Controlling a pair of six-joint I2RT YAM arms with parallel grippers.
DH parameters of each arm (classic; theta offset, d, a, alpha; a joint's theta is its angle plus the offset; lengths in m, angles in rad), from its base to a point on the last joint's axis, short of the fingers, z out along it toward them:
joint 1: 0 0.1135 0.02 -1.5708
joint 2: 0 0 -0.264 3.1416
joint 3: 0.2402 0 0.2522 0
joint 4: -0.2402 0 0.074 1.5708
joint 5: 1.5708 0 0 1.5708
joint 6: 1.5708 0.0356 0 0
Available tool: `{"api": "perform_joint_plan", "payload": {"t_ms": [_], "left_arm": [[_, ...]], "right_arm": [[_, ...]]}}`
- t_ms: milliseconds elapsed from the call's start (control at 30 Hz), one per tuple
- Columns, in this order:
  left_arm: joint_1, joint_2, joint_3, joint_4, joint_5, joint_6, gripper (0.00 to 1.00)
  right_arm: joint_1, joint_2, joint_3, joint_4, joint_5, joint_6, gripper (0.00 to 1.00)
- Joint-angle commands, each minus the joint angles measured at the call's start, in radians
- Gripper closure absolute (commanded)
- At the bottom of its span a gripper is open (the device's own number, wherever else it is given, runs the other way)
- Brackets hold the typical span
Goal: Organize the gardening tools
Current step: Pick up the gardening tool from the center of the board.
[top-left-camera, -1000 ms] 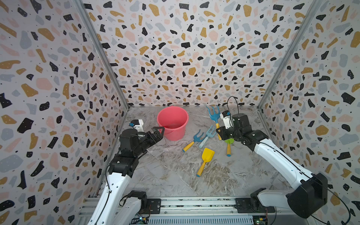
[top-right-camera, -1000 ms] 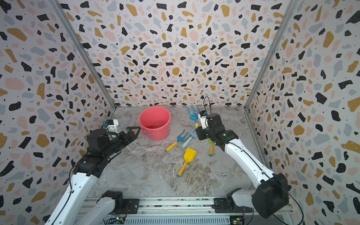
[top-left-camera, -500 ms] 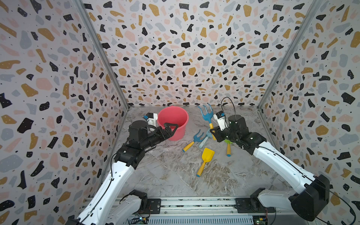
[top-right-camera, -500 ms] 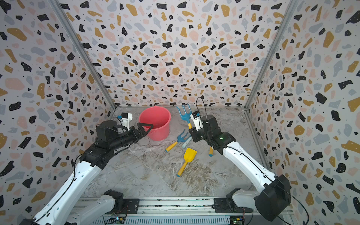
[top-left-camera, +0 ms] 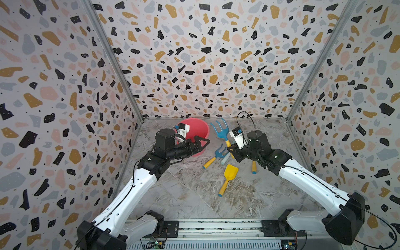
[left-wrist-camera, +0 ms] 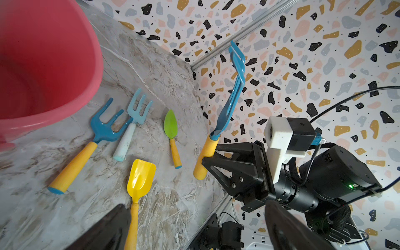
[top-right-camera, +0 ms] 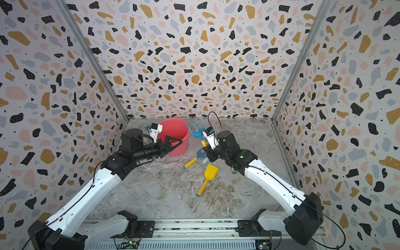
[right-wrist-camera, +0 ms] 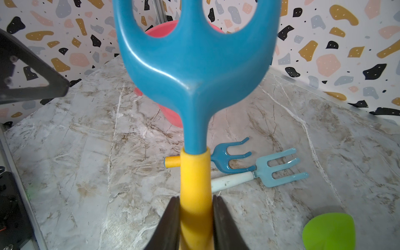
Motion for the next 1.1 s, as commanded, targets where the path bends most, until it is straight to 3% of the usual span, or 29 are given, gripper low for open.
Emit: {"api": "perform_joint_plan", "payload": {"t_ms": [0, 200, 367, 567, 767, 1067], "left_arm": [[-0.012, 0.003, 0.046, 0.090, 0.029, -0.018, 0.01], [-0.015, 0.031, 0.086, 0.107, 0.004, -0.018, 0.00], [-0.015, 0.066, 0.109, 0.151, -0.002, -0.034, 0.18], [-0.017, 0.084, 0.116, 0.167, -0.001, -0.034, 0.28], [-0.019, 0.084, 0.094, 0.227, -0.001, -0.039, 0.48], [-0.033, 0.092, 0.086, 0.299, -0.015, -0.014, 0.87]], "right_arm": [[0.020, -0.017, 0.012, 0.031, 0.014, -0.030, 1.00], [0.058, -0.020, 0.011, 0.036, 0.025, -0.050, 1.00], [0.083, -0.023, 0.017, 0.031, 0.038, -0.057, 1.00], [0.101, -0.026, 0.030, 0.022, 0.041, -0.059, 1.00], [0.115, -0.022, 0.047, 0.010, 0.043, -0.057, 1.00], [0.128, -0.016, 0.072, -0.009, 0.034, -0.055, 1.00]]}}
